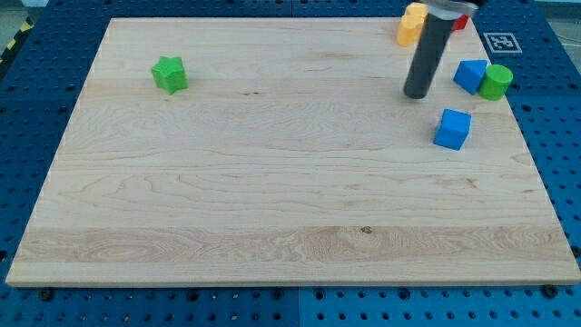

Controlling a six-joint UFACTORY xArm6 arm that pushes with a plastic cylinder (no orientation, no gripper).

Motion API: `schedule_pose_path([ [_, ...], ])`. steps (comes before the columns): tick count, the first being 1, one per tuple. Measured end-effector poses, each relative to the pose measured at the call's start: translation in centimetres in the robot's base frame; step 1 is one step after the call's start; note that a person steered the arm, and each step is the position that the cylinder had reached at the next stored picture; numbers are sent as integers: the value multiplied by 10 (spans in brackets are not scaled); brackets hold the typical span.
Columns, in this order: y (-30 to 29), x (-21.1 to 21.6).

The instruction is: Push blue cube into green circle

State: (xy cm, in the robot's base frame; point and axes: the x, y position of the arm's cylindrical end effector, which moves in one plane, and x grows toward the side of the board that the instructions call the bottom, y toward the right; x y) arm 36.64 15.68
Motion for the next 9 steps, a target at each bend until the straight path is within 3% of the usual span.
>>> schedule_pose_path([
  [2, -38, 58],
  [5, -42, 174],
  [6, -26, 174],
  [9, 21, 91],
])
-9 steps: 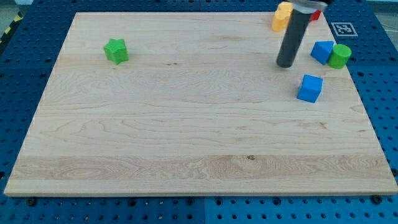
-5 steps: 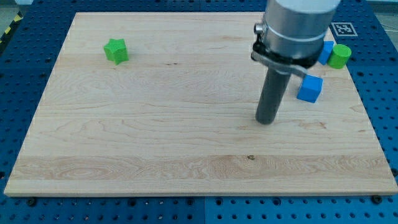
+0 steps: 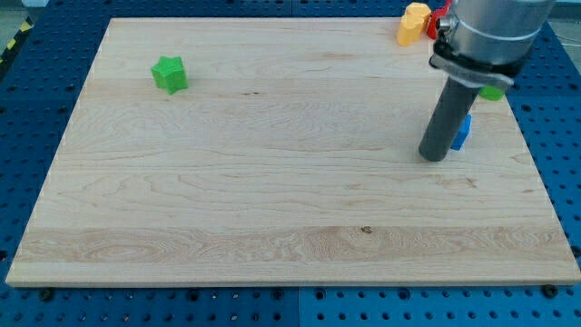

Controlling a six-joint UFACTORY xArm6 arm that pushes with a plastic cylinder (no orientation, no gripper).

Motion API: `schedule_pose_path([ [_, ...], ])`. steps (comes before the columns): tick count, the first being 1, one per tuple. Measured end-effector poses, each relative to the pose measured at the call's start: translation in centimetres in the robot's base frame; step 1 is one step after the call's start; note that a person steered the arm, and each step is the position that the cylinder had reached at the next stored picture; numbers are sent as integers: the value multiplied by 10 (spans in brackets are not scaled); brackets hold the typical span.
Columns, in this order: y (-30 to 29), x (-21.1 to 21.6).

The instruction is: Push blue cube into green circle

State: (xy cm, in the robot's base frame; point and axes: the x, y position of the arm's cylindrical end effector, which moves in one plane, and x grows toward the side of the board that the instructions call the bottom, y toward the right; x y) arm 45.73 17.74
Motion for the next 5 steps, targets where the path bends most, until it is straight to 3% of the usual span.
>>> schedule_pose_path([
  [5, 33, -14],
])
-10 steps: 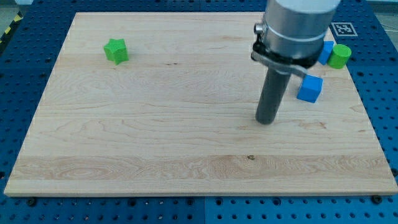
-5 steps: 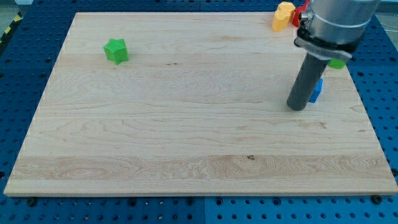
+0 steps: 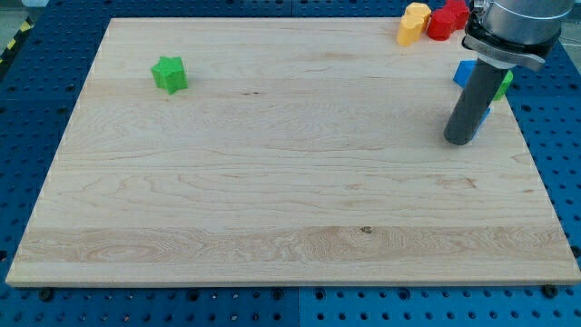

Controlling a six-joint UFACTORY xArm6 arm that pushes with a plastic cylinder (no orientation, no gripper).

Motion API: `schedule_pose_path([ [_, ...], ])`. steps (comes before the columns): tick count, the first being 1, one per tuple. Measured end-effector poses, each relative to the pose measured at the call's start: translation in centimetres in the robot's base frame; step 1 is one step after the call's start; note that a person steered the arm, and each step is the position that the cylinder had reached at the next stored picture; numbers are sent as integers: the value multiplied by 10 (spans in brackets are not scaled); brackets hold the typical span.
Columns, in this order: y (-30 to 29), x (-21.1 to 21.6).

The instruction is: Push blue cube into green circle

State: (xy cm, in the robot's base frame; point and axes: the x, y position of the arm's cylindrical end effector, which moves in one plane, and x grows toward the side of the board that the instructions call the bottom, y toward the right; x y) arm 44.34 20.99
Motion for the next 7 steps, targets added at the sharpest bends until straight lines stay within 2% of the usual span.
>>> schedule_pose_path([
  [3, 10, -5],
  [7, 41, -41],
])
